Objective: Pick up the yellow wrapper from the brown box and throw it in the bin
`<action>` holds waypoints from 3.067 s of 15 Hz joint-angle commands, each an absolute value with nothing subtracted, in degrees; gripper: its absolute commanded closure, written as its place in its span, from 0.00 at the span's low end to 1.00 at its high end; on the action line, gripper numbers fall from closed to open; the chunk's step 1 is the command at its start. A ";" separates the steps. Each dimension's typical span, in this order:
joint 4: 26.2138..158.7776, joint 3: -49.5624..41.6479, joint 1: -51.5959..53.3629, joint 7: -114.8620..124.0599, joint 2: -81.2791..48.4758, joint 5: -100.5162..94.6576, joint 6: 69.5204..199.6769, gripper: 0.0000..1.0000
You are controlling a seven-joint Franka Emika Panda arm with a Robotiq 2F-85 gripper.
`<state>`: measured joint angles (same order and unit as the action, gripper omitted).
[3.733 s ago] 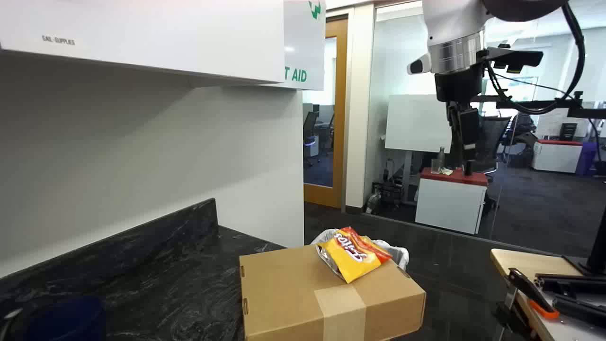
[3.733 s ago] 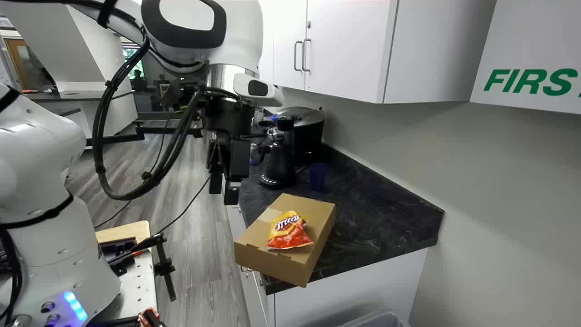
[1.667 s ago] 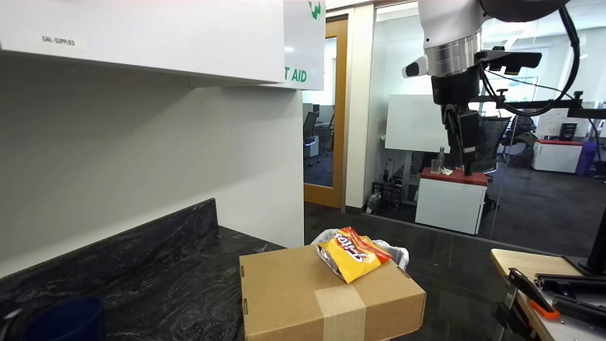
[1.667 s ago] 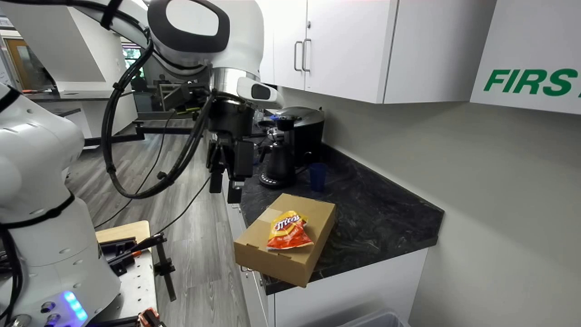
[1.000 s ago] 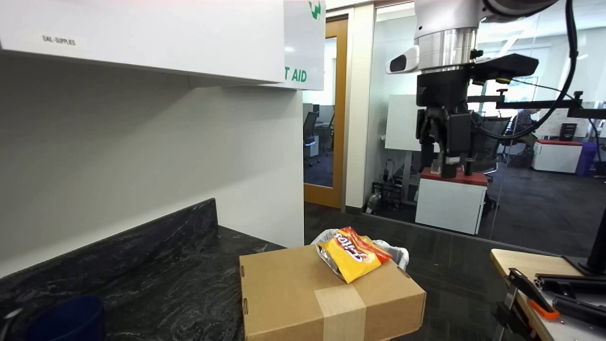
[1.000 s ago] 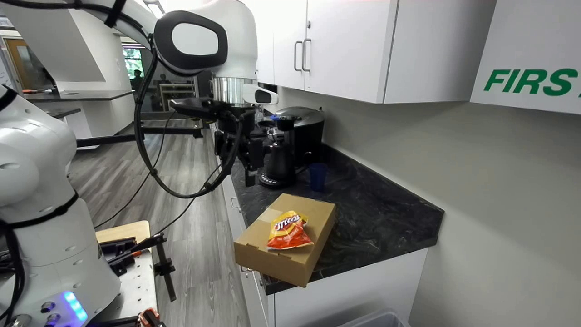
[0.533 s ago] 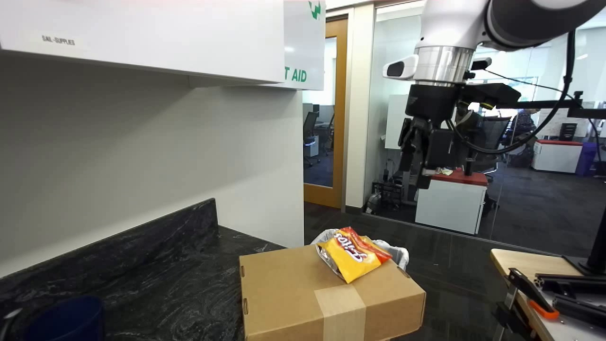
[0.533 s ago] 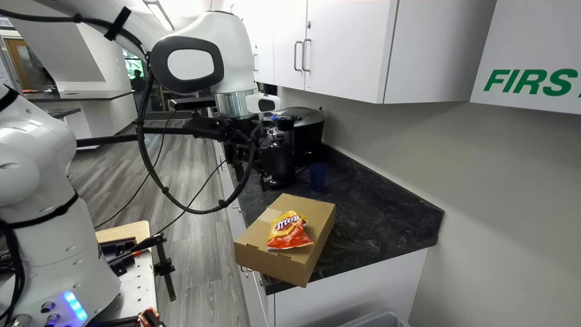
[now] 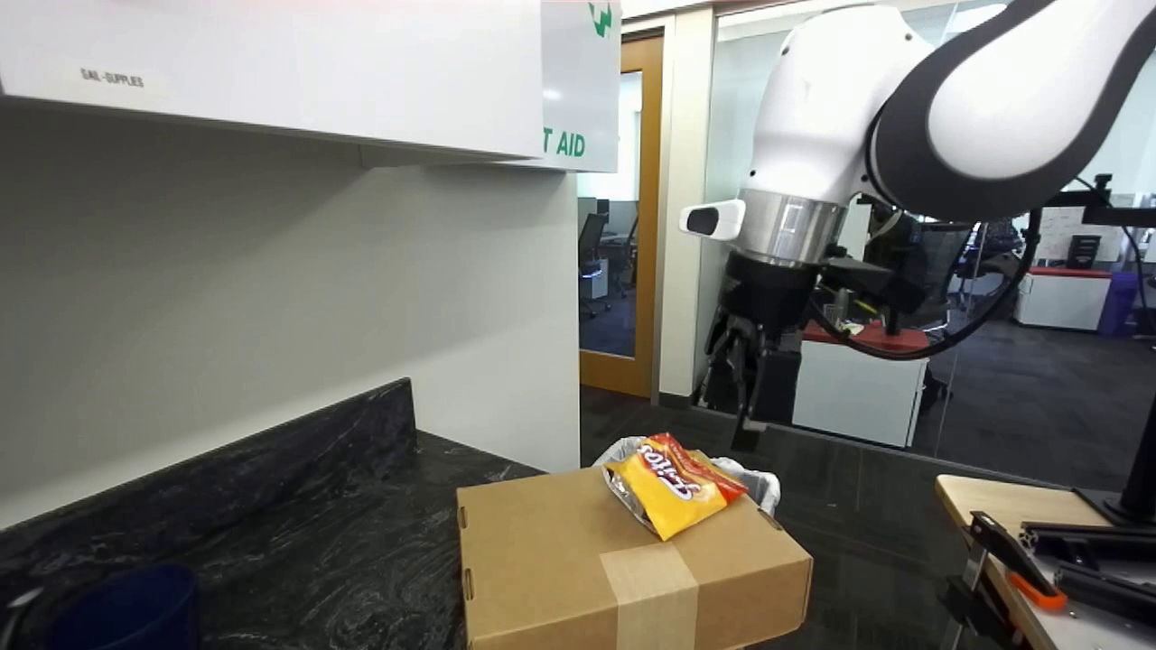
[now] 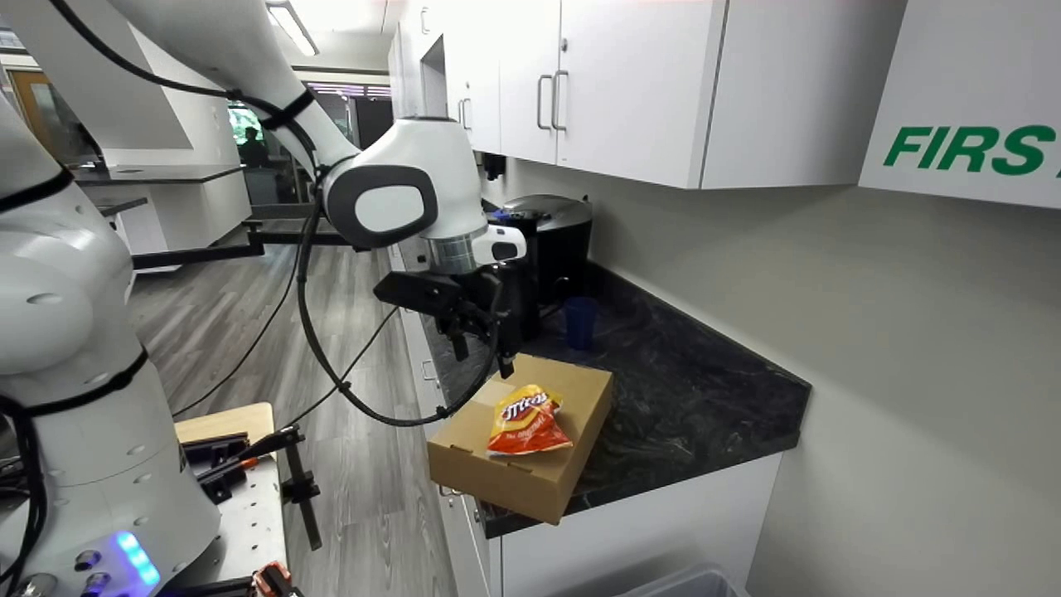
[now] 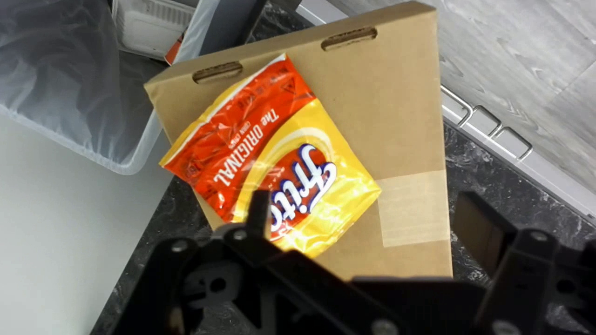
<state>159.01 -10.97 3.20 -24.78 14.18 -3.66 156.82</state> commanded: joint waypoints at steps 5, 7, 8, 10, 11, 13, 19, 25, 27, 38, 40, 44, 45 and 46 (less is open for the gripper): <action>150.94 -7.91 2.19 -28.79 -1.60 -0.59 167.41 0.00; 149.08 -6.62 0.93 -28.67 -3.38 -1.96 168.17 0.00; 148.24 -6.06 0.30 -28.82 -4.19 -2.39 168.23 0.00; 146.89 -5.37 -1.01 -29.13 -5.72 -3.39 168.15 0.00; 146.40 -5.18 -1.68 -29.31 -6.40 -3.93 168.23 0.00; 145.37 -4.86 -3.04 -30.50 -7.39 -5.02 168.12 0.00; 142.63 -4.40 -5.93 -32.91 -8.64 -7.11 163.30 0.00; 141.76 -3.91 -7.40 -34.43 -9.01 -6.21 157.19 0.00; 141.60 -3.69 -7.79 -35.32 -9.19 -5.80 156.80 0.00; 140.84 -4.04 -9.13 -37.10 -9.24 -5.77 155.49 0.80; 140.67 -4.03 -9.17 -37.14 -9.11 -5.74 155.02 0.93; 140.73 -4.88 -8.46 -34.56 -7.96 -7.79 152.99 1.00; 140.95 -5.01 -8.13 -33.69 -6.63 -8.27 150.69 1.00; 141.13 -4.82 -8.09 -33.91 -5.48 -7.97 148.62 0.98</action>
<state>140.90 -4.84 -8.04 -35.36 -9.29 -6.59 154.83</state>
